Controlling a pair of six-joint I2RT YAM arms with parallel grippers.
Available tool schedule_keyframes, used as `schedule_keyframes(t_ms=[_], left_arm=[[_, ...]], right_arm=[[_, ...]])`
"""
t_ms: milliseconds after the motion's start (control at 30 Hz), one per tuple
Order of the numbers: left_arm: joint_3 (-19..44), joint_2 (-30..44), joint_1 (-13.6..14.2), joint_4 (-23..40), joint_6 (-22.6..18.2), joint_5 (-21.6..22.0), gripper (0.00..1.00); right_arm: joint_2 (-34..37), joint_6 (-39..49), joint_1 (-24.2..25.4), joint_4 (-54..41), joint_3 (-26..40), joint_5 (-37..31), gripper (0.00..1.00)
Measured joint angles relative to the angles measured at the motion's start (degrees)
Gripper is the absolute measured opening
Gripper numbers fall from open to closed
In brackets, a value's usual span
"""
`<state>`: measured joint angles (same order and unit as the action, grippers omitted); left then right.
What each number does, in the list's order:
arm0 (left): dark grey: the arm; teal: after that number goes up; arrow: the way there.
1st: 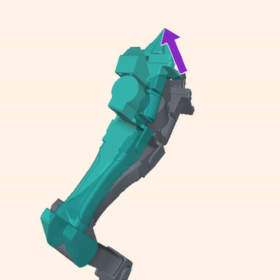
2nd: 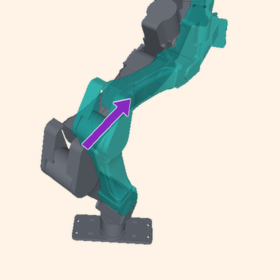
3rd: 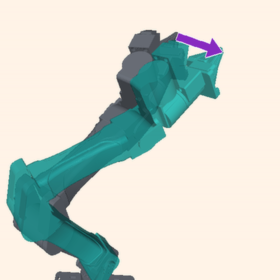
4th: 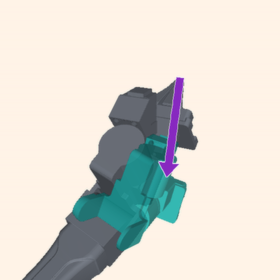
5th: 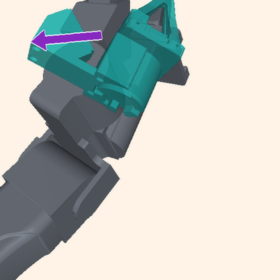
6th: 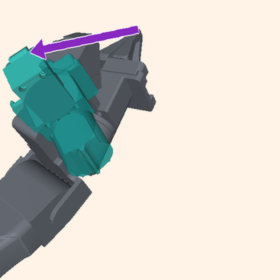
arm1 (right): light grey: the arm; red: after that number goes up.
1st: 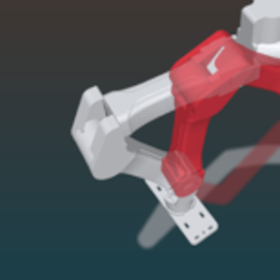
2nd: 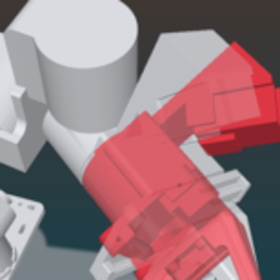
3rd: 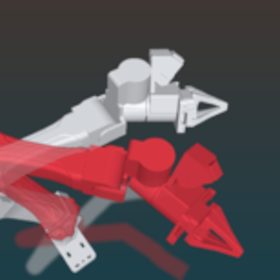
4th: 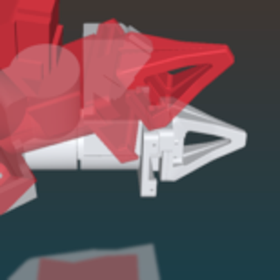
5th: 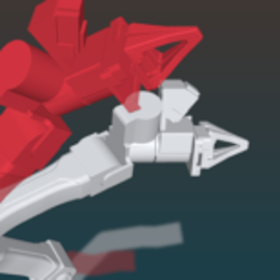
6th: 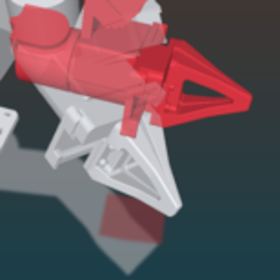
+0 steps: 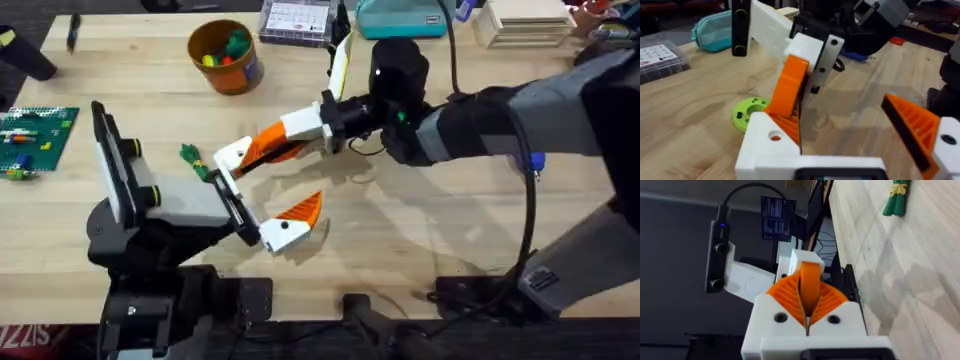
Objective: Pick up the gripper from the table and insert it into the empty holder that is missing its gripper. Then pick up a screw, insert it into the mounting hole, and use the screwdriver to tighten it. Finally, clean up the table by picking up the vegetable and placing it into the bucket.
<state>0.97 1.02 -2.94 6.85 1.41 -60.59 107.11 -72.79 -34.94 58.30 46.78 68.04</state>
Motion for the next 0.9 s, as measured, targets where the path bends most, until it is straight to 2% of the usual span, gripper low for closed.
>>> schedule_keyframes(t_ms=[267, 367, 633, 667, 800, 833, 900], left_arm=[[0.0, 0.0, -0.1, 0.0, 0.0, 0.6, 0.985], [0.0, 0.0, -0.2, -0.1, -0.3, 0.6, 0.985], [0.0, 0.0, -0.2, -0.1, -0.8, 0.4, 0.985], [0.0, 0.0, -0.2, -0.1, -1.1, 0.3, 0.985], [0.0, -0.4, 0.4, 0.1, -1.8, -1.5, 0.986], [0.0, -0.4, 0.8, 0.2, -1.9, -2.5, 0.986], [0.0, -0.4, 0.8, 0.2, -2.1, -2.9, 0.986]], right_arm=[[0.0, 0.4, -0.4, 0.5, 0.0, -1.2, 0.008], [0.1, 0.6, -0.5, 0.3, 0.0, -1.5, 0.12], [0.7, 0.8, -1.3, 0.2, 0.0, -2.6, 0.29], [0.7, 0.8, -1.3, -0.1, 0.0, -2.7, 0.393], [1.2, 0.9, -1.8, -0.1, 0.0, -2.6, 0.947], [1.2, 1.0, -1.6, 0.4, 0.0, -2.1, 0.991], [1.1, 1.0, 0.5, 0.4, 0.0, -0.7, 0.993]])
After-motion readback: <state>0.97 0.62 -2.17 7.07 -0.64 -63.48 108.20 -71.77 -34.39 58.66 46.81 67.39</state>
